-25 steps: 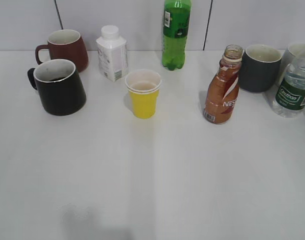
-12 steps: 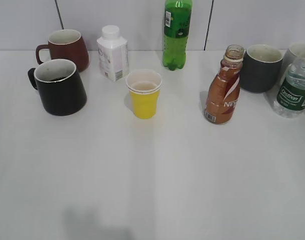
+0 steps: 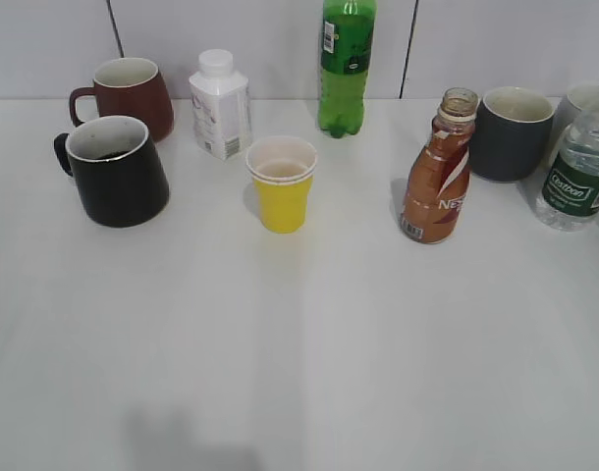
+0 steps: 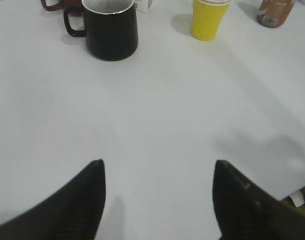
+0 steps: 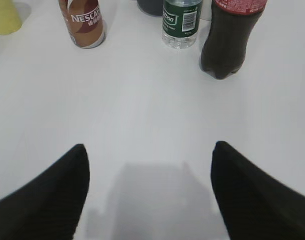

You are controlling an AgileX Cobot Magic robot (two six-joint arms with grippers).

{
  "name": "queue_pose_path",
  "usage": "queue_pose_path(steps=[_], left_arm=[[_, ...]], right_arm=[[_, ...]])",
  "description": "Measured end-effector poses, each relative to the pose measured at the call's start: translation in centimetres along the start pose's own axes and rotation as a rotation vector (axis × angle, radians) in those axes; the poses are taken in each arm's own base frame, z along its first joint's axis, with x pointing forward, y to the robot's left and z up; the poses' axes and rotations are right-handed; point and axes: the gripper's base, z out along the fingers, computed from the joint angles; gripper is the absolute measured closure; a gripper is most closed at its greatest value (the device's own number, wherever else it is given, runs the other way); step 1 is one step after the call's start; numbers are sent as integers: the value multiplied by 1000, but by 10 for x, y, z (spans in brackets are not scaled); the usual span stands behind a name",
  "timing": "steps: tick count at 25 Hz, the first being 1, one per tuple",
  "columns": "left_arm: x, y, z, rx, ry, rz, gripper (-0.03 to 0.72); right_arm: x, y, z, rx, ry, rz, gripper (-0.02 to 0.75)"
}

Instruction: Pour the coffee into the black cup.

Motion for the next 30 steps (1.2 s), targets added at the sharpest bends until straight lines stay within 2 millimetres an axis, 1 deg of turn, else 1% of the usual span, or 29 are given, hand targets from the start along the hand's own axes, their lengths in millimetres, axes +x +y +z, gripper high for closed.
queue_pose_path(steps=[10,13,23,26,30], left_arm=[[0,0,0,-23,-2,-13,183],[0,0,0,-73,-5,-42,183],[2,0,-4,-295,-30,-168,183],[6,-2,-9,-343,-76,-190,183],[7,-4,-11,-398,-90,-217,183]], right_arm=[[0,0,0,6,0,3,148],[0,0,0,35,-2,20,148],[1,0,-3,247,-14,137,148],[2,0,-3,267,-20,149,148],[4,1,-8,267,-58,149,148]])
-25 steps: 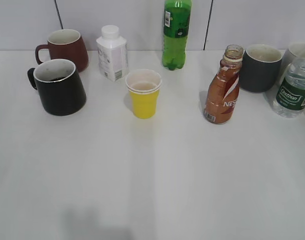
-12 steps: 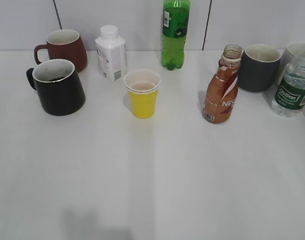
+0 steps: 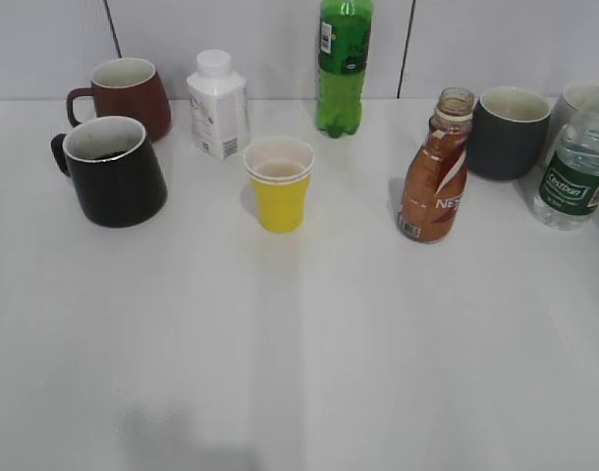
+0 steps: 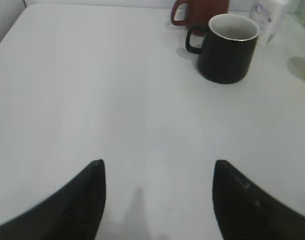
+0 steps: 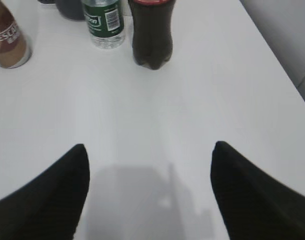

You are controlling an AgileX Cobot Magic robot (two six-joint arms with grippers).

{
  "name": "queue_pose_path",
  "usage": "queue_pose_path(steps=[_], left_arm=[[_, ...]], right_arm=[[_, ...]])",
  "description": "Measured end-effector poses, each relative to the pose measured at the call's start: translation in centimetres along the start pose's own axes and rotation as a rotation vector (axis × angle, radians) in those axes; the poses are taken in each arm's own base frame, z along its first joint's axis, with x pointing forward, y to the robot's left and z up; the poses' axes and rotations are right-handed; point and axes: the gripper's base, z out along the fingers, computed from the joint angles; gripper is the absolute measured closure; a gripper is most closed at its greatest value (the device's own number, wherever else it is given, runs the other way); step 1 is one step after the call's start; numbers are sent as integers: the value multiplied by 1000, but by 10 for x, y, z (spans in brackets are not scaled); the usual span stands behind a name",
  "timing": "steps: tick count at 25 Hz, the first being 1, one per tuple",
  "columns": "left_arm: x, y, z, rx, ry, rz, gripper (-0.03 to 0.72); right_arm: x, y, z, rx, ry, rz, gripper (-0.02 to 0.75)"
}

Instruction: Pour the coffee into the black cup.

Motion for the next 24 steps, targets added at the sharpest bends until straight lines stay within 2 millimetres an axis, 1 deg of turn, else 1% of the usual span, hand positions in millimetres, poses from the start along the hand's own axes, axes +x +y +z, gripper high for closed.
queue_pose_path(steps=[6,24], left_arm=[[0,0,0,-37,-1,-18,183],[0,0,0,-37,-1,-18,183]], right_arm=[[1,0,-1,0,-9,0,148],[1,0,-1,-1,-9,1,148]])
